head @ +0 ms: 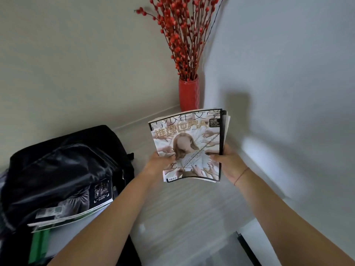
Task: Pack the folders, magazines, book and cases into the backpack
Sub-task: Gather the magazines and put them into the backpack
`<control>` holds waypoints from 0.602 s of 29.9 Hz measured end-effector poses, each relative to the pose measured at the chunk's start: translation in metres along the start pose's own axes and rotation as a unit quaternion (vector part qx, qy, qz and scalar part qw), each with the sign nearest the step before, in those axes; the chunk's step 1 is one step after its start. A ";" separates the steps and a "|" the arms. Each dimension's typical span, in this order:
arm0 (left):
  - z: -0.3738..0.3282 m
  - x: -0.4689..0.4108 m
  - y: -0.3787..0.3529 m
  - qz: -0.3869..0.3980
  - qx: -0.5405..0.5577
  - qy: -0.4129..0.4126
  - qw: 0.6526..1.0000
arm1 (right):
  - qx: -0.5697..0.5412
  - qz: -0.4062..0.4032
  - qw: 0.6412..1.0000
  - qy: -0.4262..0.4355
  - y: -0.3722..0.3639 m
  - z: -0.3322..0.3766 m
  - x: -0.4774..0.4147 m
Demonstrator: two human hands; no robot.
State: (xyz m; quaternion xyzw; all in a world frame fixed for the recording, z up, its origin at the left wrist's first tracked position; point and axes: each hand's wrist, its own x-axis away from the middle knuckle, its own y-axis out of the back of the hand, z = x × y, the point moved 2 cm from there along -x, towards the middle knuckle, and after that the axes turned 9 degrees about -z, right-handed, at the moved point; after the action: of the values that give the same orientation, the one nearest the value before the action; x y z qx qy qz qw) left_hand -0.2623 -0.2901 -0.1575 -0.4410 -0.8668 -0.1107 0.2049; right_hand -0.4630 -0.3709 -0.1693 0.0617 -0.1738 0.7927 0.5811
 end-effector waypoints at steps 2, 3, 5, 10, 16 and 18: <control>-0.001 0.003 0.005 -0.005 -0.005 -0.003 1.000 | -0.008 0.012 1.000 0.009 -0.005 -0.005 0.002; 0.001 0.003 0.009 -0.006 -0.006 0.002 1.000 | -0.010 0.019 1.000 0.015 -0.008 -0.007 0.003; 0.007 0.002 0.016 0.001 -0.011 0.003 1.000 | -0.005 0.029 0.999 0.029 -0.013 -0.007 0.004; 0.016 0.002 0.016 -0.009 -0.057 -0.005 0.998 | 0.074 0.001 0.997 0.010 -0.012 -0.021 0.005; 0.007 0.013 0.027 -0.030 -0.183 -0.092 0.978 | 0.188 -0.014 0.982 -0.003 -0.010 -0.032 0.020; 0.001 0.019 0.040 -0.017 -0.198 -0.078 0.977 | 0.166 0.008 0.985 -0.032 -0.019 -0.030 0.026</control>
State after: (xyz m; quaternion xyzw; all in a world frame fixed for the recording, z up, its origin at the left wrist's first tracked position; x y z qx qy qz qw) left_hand -0.2404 -0.2528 -0.1491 -0.4653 -0.8483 -0.2491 0.0430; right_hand -0.4501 -0.3318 -0.1851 0.1816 -0.0586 0.8128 0.5504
